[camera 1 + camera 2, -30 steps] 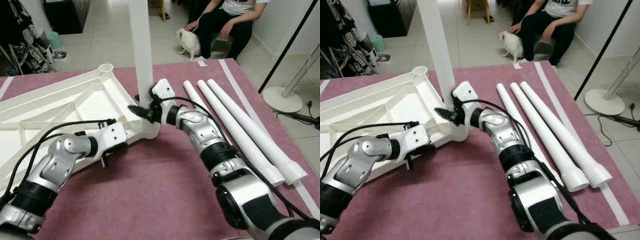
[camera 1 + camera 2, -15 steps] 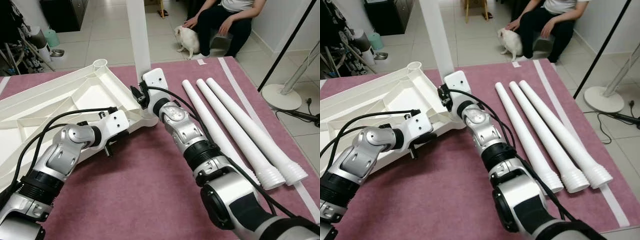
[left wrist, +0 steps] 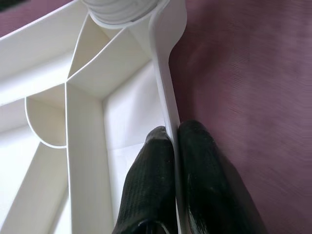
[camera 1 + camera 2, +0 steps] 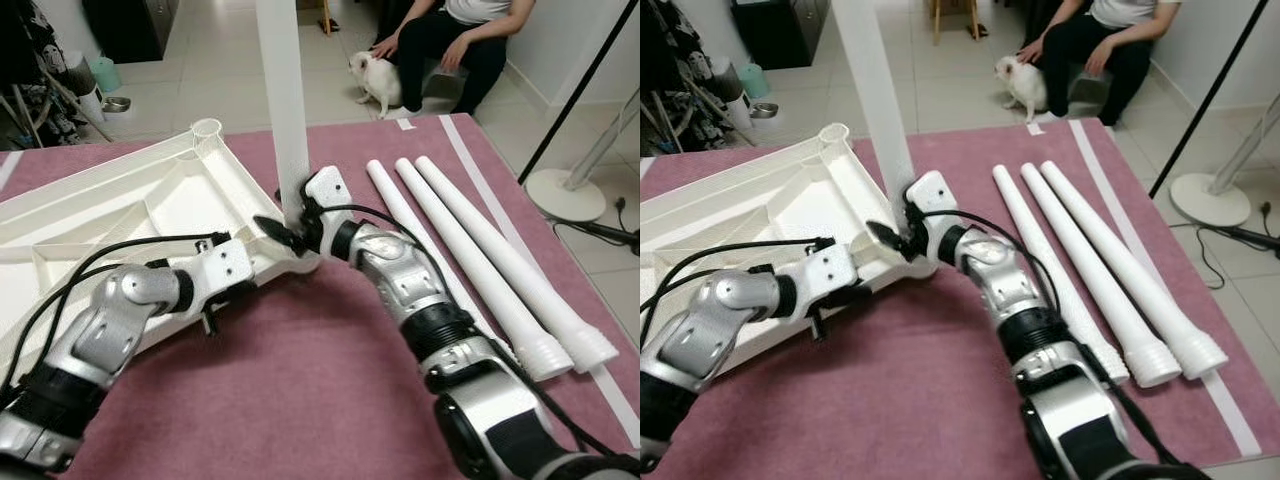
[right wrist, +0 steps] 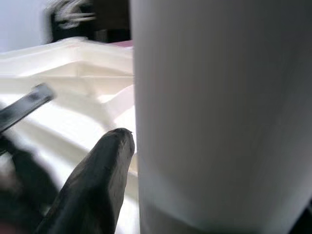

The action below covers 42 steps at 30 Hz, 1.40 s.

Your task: Building children table

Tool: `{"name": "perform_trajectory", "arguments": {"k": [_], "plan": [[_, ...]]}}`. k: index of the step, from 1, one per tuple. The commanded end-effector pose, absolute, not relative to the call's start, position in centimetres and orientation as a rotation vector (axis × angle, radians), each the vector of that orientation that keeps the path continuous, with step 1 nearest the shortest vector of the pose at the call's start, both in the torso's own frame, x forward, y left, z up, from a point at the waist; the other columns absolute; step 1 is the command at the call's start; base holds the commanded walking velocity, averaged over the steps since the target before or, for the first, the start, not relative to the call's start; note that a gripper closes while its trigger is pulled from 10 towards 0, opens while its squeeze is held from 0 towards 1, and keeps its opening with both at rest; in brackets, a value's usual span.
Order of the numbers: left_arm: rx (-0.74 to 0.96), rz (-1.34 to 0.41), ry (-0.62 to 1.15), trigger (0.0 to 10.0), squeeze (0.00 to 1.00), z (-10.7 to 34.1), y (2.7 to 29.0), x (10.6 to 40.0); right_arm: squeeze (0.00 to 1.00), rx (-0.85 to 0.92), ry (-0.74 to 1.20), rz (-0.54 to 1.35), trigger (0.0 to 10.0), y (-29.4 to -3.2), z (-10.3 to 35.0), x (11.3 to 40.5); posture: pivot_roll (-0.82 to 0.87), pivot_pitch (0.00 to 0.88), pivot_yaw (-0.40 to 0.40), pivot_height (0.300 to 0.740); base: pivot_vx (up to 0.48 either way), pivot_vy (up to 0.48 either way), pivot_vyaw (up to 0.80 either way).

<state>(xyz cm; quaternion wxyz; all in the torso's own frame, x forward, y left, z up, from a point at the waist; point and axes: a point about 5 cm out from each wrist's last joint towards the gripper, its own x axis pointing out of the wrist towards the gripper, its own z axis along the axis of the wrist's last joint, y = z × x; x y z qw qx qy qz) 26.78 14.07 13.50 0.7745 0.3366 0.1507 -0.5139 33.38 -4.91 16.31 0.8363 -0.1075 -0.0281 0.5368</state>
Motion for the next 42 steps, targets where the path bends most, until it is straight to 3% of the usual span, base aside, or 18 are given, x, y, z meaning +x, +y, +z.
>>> {"name": "perform_trajectory", "arguments": {"k": [1,4,5,6,7,13,17,26,27,29,30,33,34,35,36,38,39,42], "plan": [[0.785,-1.241,0.195,10.0,0.0,15.1,12.5,25.7,0.0,-0.241,-0.045,1.305,10.0,-3.9,16.3,32.2,0.1,0.0,0.053,0.74,0.0,0.0,0.0],[0.786,-1.255,0.204,10.0,0.0,14.8,12.7,25.3,0.0,-0.269,0.001,1.392,10.0,-4.6,15.7,31.9,0.1,0.0,0.053,0.74,0.0,0.0,0.0],[0.788,-1.249,0.207,10.0,0.0,14.8,12.8,25.3,0.0,-0.266,0.009,1.407,2.2,-4.7,15.7,31.9,0.1,0.0,0.047,0.74,0.0,0.0,0.0],[0.788,-1.249,0.207,10.0,0.0,14.8,12.8,25.3,0.0,-0.266,0.009,1.407,2.2,-4.7,15.7,31.9,0.1,0.0,0.047,0.74,0.0,0.0,0.0],[0.786,-1.237,0.209,10.0,0.0,14.7,12.8,25.4,0.0,-0.253,0.013,1.42,0.0,-4.8,15.7,32.0,0.1,0.0,0.047,0.74,0.0,0.0,0.0],[0.775,-1.185,0.194,10.0,0.0,15.1,12.3,26.0,0.0,-0.219,0.012,1.353,0.0,-4.6,15.7,32.4,0.11,0.0,0.043,0.74,0.0,0.0,0.0],[0.734,-1.074,0.141,10.0,0.0,16.3,10.9,27.9,0.0,-0.258,0.046,0.961,0.0,-4.1,14.9,34.7,0.1,0.0,0.044,0.74,0.0,0.0,0.0],[0.7,-0.983,0.079,10.0,0.0,18.0,8.4,30.2,0.0,-0.293,0.114,0.531,0.0,-3.2,13.7,35.8,0.09,0.0,0.063,0.74,0.0,0.0,0.0],[0.697,-0.995,0.069,10.0,0.0,18.1,8.1,30.2,0.0,-0.283,0.11,0.529,2.0,-2.6,13.6,35.6,0.09,0.0,0.066,0.74,0.0,0.0,0.0],[0.696,-1.004,0.063,10.0,0.0,18.2,7.9,30.2,0.0,-0.274,0.106,0.533,2.0,-2.2,13.5,35.4,0.09,0.0,0.066,0.74,0.0,0.0,0.0],[0.698,-1.014,0.062,10.0,0.0,18.2,7.9,30.1,0.0,-0.271,0.084,0.549,10.0,-1.8,13.7,35.2,0.09,0.0,0.067,0.74,0.0,0.0,0.0],[0.701,-1.019,0.063,10.0,0.0,18.2,7.9,30.0,0.0,-0.27,0.069,0.561,10.0,-1.7,13.8,35.1,0.09,0.0,0.067,0.74,0.0,0.0,0.0],[0.714,-1.02,0.079,10.0,0.0,17.9,8.4,29.8,0.16,-0.245,0.036,0.588,10.0,-1.5,14.1,35.0,0.09,0.0,0.065,0.74,0.0,0.0,0.0],[0.714,-1.02,0.079,10.0,0.0,17.9,8.4,29.8,0.16,-0.245,0.036,0.588,10.0,-1.5,14.1,35.0,0.09,0.0,0.065,0.74,0.0,0.0,0.0],[0.721,-1.023,0.087,10.0,0.0,17.7,8.6,29.7,1.0,-0.212,0.027,0.619,10.0,-1.6,14.2,34.9,0.09,0.0,0.065,0.74,0.0,0.0,0.0],[0.728,-1.031,0.095,10.0,0.0,17.5,8.9,29.5,1.0,-0.183,-0.003,0.679,10.0,-1.6,14.7,34.7,0.09,0.0,0.063,0.74,0.0,0.0,0.0],[0.734,-1.049,0.098,10.0,0.0,17.4,9.2,29.1,0.0,-0.15,-0.035,0.747,10.0,-1.8,15.3,34.4,0.09,0.0,0.061,0.74,0.0,0.0,0.0],[0.741,-1.083,0.097,10.0,0.0,17.2,9.4,28.5,0.0,-0.117,-0.072,0.834,10.0,-2.2,16.0,34.0,0.1,0.0,0.058,0.74,0.0,0.0,0.0]]}}
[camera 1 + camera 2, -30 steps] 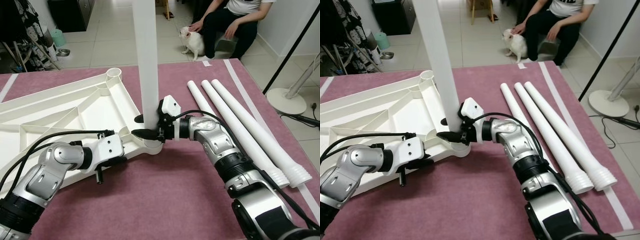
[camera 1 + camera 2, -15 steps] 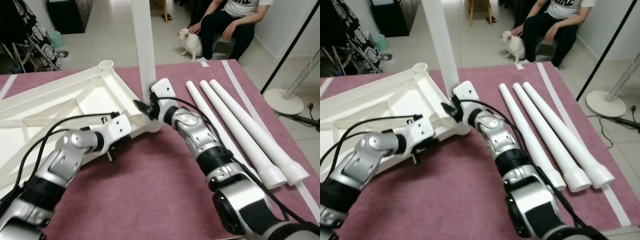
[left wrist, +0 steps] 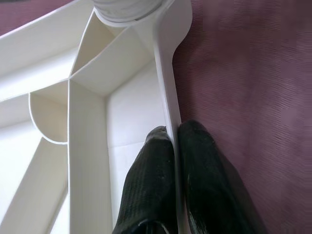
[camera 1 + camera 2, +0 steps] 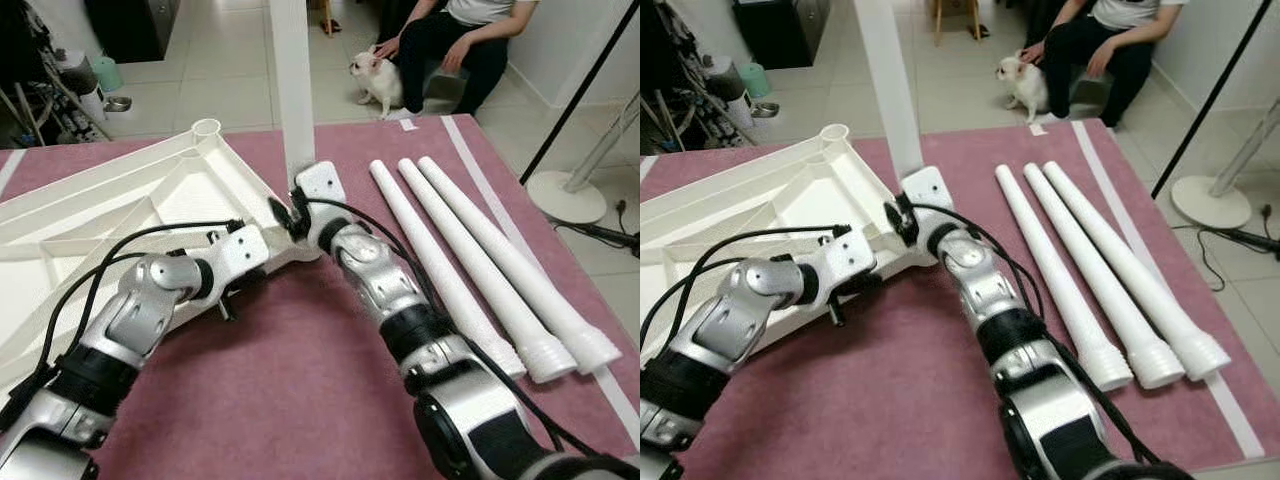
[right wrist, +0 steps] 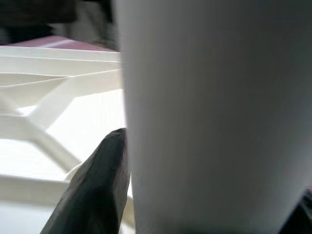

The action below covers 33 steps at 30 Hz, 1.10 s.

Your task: Building children table

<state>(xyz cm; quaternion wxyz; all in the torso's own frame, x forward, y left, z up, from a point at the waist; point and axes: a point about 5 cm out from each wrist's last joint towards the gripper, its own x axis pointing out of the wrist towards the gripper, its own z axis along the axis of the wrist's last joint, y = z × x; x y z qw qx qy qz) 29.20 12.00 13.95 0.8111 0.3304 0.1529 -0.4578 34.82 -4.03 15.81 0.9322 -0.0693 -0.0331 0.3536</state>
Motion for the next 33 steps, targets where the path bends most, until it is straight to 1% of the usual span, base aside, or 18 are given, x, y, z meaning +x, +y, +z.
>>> {"name": "perform_trajectory", "arguments": {"k": [1,2,3,4,5,9,12,13,14,21,23,24,27,28,29,30,31,33], "plan": [[0.745,-1.113,0.096,10.0,0.0,17.1,9.6,28.0,0.0,-0.112,-0.082,0.902,10.0,-2.6,16.2,33.7,0.1,0.0,0.058,0.74,0.0,0.0,0.0],[0.749,-1.151,0.094,10.0,0.0,17.0,9.9,27.3,0.0,-0.117,-0.083,0.992,10.0,-3.3,16.4,33.3,0.1,0.0,0.057,0.74,0.0,0.0,0.0],[0.749,-1.151,0.094,10.0,0.0,17.0,9.9,27.3,0.0,-0.117,-0.083,0.992,10.0,-3.3,16.4,33.3,0.1,0.0,0.057,0.74,0.0,0.0,0.0],[0.752,-1.176,0.094,10.0,0.0,16.9,10.1,26.8,0.0,-0.122,-0.084,1.051,10.0,-3.7,16.5,33.0,0.1,0.0,0.057,0.74,0.0,0.0,0.0],[0.757,-1.211,0.1,10.0,0.0,16.8,10.5,26.1,0.0,-0.131,-0.076,1.143,10.0,-4.4,16.5,32.4,0.1,0.0,0.057,0.74,0.0,0.0,0.0],[0.759,-1.224,0.104,10.0,0.0,16.8,10.7,25.8,0.0,-0.133,-0.071,1.181,10.0,-4.7,16.6,32.2,0.1,0.0,0.057,0.74,0.0,0.0,0.0],[0.764,-1.261,0.122,10.0,0.0,16.7,11.5,24.9,0.0,-0.15,-0.028,1.343,9.9,-6.3,16.6,31.8,0.1,0.0,0.057,0.74,0.0,0.0,0.0],[0.764,-1.261,0.122,10.0,0.0,16.7,11.5,24.9,0.0,-0.15,-0.028,1.343,9.9,-6.3,16.6,31.8,0.1,0.0,0.057,0.74,0.0,0.0,0.0],[0.766,-1.249,0.125,10.0,0.0,16.7,11.5,25.1,0.0,-0.151,-0.025,1.344,0.0,-6.4,16.6,31.9,0.11,0.0,0.053,0.74,0.0,0.0,0.0],[0.768,-1.206,0.119,10.0,0.0,16.8,11.2,25.7,0.0,-0.14,-0.013,1.326,0.0,-6.1,16.5,32.0,0.11,0.0,0.053,0.74,0.0,0.0,0.0],[0.765,-1.174,0.102,10.0,0.0,17.1,10.7,26.3,0.0,-0.18,0.015,1.208,0.0,-5.4,15.7,32.6,0.11,0.0,0.052,0.74,0.0,0.0,0.0],[0.765,-1.174,0.102,10.0,0.0,17.1,10.7,26.3,0.0,-0.18,0.015,1.208,0.0,-5.4,15.7,32.6,0.11,0.0,0.052,0.74,0.0,0.0,0.0],[0.74,-1.114,0.058,10.0,0.0,18.0,9.2,27.7,0.0,-0.209,0.092,0.847,0.0,-4.5,14.3,34.5,0.1,0.0,0.057,0.74,0.0,0.0,0.0],[0.74,-1.114,0.058,10.0,0.0,18.0,9.2,27.7,0.0,-0.209,0.092,0.847,0.0,-4.5,14.3,34.5,0.1,0.0,0.057,0.74,0.0,0.0,0.0],[0.73,-1.054,0.05,10.0,0.0,18.4,8.4,28.8,0.0,-0.237,0.137,0.645,0.0,-4.5,13.6,35.3,0.1,0.0,0.058,0.74,0.0,0.0,0.0],[0.73,-1.054,0.05,10.0,0.0,18.4,8.4,28.8,0.0,-0.237,0.137,0.645,0.0,-4.5,13.6,35.3,0.1,0.0,0.058,0.74,0.0,0.0,0.0],[0.734,-1.023,0.048,10.0,0.0,18.5,8.0,29.4,0.0,-0.234,0.148,0.56,0.0,-4.4,13.4,35.5,0.1,0.0,0.064,0.74,0.0,0.0,0.0],[0.735,-1.005,0.042,10.0,0.0,18.7,7.5,29.9,0.0,-0.235,0.148,0.516,0.0,-3.9,13.3,35.5,0.1,0.0,0.065,0.74,0.0,0.0,0.0]]}}
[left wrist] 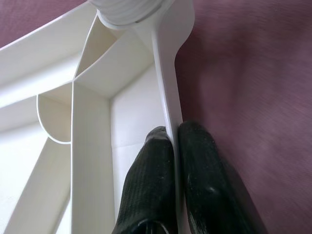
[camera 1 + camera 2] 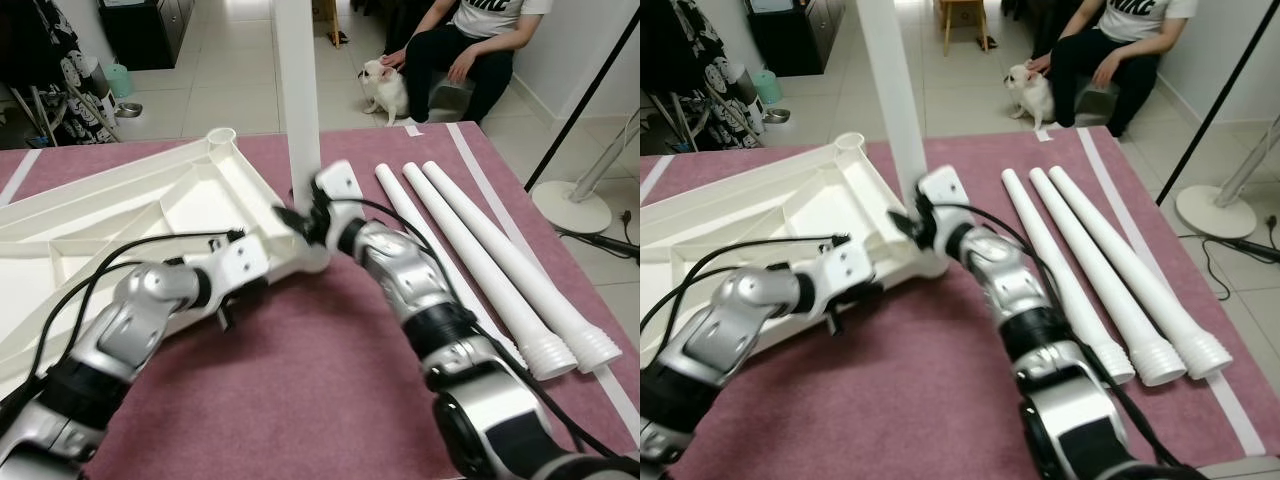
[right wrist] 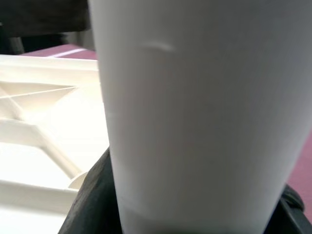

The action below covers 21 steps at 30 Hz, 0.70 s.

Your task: Building children table

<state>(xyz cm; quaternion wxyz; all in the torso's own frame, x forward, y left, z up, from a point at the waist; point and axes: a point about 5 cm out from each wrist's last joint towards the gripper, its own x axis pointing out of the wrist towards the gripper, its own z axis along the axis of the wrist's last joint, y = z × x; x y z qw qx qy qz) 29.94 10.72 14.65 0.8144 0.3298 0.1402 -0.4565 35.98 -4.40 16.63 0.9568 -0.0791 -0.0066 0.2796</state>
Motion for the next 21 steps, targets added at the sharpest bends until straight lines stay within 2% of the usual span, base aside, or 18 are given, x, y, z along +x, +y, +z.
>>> {"name": "perform_trajectory", "arguments": {"k": [1,2,3,5,6,9,10,12,13,14,15,17,21], "plan": [[0.735,-0.996,0.038,10.0,0.0,18.8,7.2,30.1,0.0,-0.233,0.145,0.498,0.0,-3.6,13.2,35.4,0.1,0.0,0.067,0.74,0.0,0.0,0.0],[0.735,-0.996,0.038,10.0,0.0,18.8,7.2,30.1,0.0,-0.233,0.145,0.498,0.0,-3.6,13.2,35.4,0.1,0.0,0.067,0.74,0.0,0.0,0.0],[0.731,-1.0,0.028,10.0,0.0,19.1,6.7,30.4,0.0,-0.218,0.142,0.483,2.4,-2.8,13.3,35.2,0.09,0.0,0.07,0.74,0.0,0.0,0.0],[0.73,-1.005,0.025,10.0,0.0,19.1,6.6,30.3,0.0,-0.215,0.14,0.487,2.4,-2.7,13.4,35.1,0.09,0.0,0.072,0.74,0.0,0.0,0.0],[0.73,-1.014,0.024,10.0,0.0,19.1,6.6,30.2,0.0,-0.206,0.125,0.493,10.0,-2.5,13.6,35.1,0.09,0.0,0.072,0.74,0.0,0.0,0.0],[0.736,-1.025,0.036,10.0,0.0,18.7,6.9,30.0,0.0,-0.21,0.078,0.484,10.0,-2.3,14.0,35.1,0.09,0.0,0.072,0.74,0.0,0.0,0.0],[0.736,-1.025,0.042,10.0,0.0,18.6,7.1,29.9,0.85,-0.206,0.065,0.48,10.0,-2.4,14.0,35.2,0.09,0.0,0.071,0.74,0.0,0.0,0.0],[0.736,-1.024,0.045,10.0,0.0,18.5,7.2,29.9,0.85,-0.202,0.056,0.477,10.0,-2.5,14.1,35.2,0.09,0.0,0.069,0.74,0.0,0.0,0.0],[0.736,-1.026,0.05,10.0,0.0,18.4,7.3,29.8,1.0,-0.176,0.045,0.512,10.0,-2.4,14.3,35.1,0.09,0.0,0.066,0.74,0.0,0.0,0.0],[0.737,-1.029,0.054,10.0,0.0,18.3,7.5,29.7,1.0,-0.161,0.023,0.559,10.0,-2.3,14.6,34.9,0.09,0.0,0.066,0.74,0.0,0.0,0.0],[0.738,-1.037,0.059,10.0,0.0,18.2,7.7,29.4,0.0,-0.146,-0.013,0.637,10.0,-2.1,15.1,34.6,0.1,0.0,0.065,0.74,0.0,0.0,0.0],[0.74,-1.075,0.069,10.0,0.0,17.9,8.1,28.7,0.0,-0.113,-0.073,0.824,10.0,-2.1,16.2,33.5,0.1,0.0,0.063,0.74,0.0,0.0,0.0],[0.754,-1.107,0.081,10.0,0.0,17.6,8.6,28.0,0.0,-0.119,-0.097,0.955,10.0,-2.8,16.6,32.6,0.1,0.0,0.061,0.74,0.0,0.0,0.0]]}}
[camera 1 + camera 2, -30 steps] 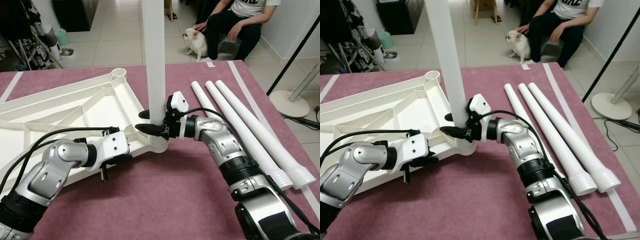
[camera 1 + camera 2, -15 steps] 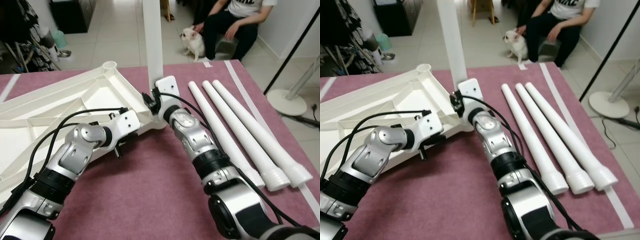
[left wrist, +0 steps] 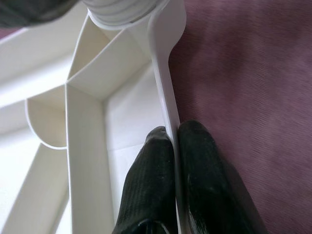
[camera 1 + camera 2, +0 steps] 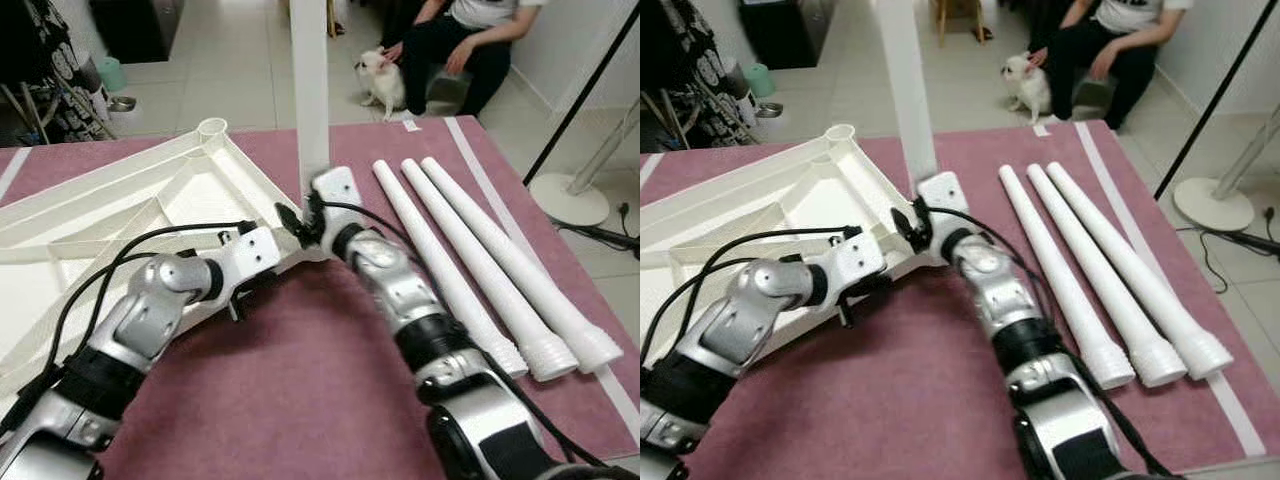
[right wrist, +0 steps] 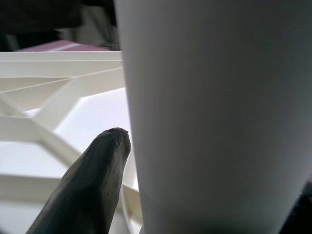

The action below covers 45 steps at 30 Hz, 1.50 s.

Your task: Building children table

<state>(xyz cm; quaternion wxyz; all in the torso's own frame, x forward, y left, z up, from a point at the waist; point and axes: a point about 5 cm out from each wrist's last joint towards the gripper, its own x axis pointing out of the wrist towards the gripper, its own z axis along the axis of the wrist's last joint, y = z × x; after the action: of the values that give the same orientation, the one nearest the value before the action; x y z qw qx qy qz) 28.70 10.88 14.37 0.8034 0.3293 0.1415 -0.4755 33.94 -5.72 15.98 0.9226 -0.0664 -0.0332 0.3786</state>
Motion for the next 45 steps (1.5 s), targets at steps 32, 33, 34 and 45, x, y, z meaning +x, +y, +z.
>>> {"name": "perform_trajectory", "arguments": {"k": [32,33,34,45], "plan": [[0.783,-0.981,0.098,10.0,0.0,17.1,7.5,29.9,0.0,-0.232,0.148,0.465,0.0,-4.8,12.9,34.7,0.09,0.0,0.066,0.74,0.0,0.0,0.0],[0.783,-0.967,0.097,10.0,0.0,17.2,7.3,30.3,0.0,-0.224,0.155,0.434,0.0,-4.5,12.8,34.8,0.09,0.0,0.066,0.74,0.0,0.0,0.0],[0.781,-0.963,0.096,10.0,0.0,17.3,7.1,30.5,0.0,-0.219,0.15,0.439,0.5,-4.0,12.8,34.7,0.09,0.0,0.068,0.74,0.0,0.0,0.0],[0.781,-1.001,0.109,10.0,0.0,16.8,7.5,29.9,1.0,-0.137,0.015,0.59,10.0,-2.3,14.1,33.5,0.09,0.0,0.069,0.74,0.0,0.0,0.0]]}}
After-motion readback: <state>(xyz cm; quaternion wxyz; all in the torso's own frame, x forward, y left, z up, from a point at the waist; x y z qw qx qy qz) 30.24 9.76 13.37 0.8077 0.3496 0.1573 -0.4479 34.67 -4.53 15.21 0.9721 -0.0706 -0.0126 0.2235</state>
